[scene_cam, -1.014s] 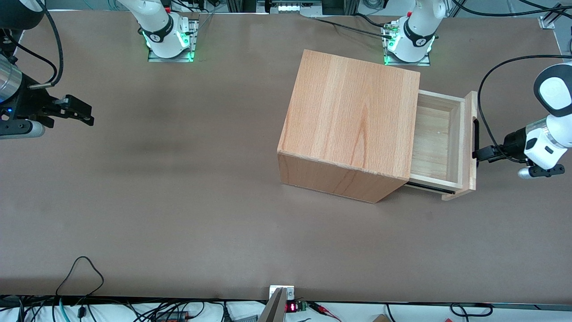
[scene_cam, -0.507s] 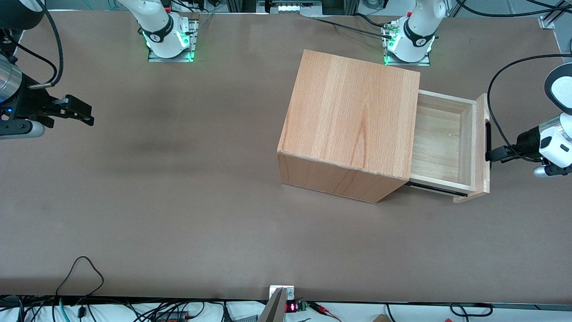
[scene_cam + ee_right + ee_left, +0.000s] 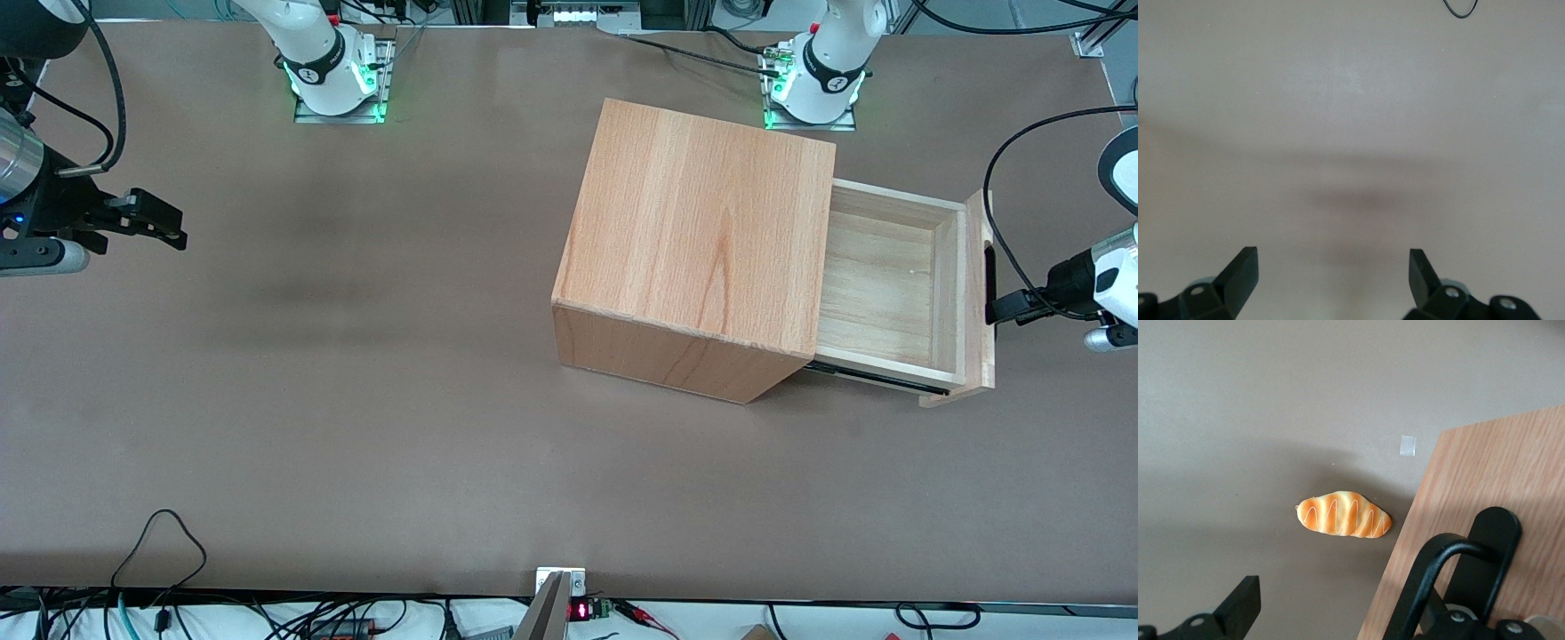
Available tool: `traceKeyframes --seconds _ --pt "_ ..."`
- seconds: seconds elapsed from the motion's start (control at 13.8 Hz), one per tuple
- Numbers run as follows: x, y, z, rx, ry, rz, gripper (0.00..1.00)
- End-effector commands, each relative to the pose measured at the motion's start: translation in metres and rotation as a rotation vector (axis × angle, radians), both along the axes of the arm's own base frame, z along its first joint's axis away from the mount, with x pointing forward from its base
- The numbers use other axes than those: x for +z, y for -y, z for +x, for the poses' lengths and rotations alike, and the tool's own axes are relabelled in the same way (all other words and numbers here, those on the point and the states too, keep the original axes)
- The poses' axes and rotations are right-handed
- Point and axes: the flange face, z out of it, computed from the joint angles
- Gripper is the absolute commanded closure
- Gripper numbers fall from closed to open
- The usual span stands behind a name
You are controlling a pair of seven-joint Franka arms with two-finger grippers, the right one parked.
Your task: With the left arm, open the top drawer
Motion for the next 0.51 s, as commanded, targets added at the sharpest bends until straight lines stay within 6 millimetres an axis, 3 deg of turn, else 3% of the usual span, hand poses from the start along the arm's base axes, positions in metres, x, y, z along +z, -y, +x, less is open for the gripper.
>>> traceKeyframes --seconds 0.0,0.43 --pt "0.010 -0.006 -0.006 0.015 -0.019 0.020 0.00" --pt "0.028 -0.001 -0.014 0.069 -0.086 -0.004 0.00"
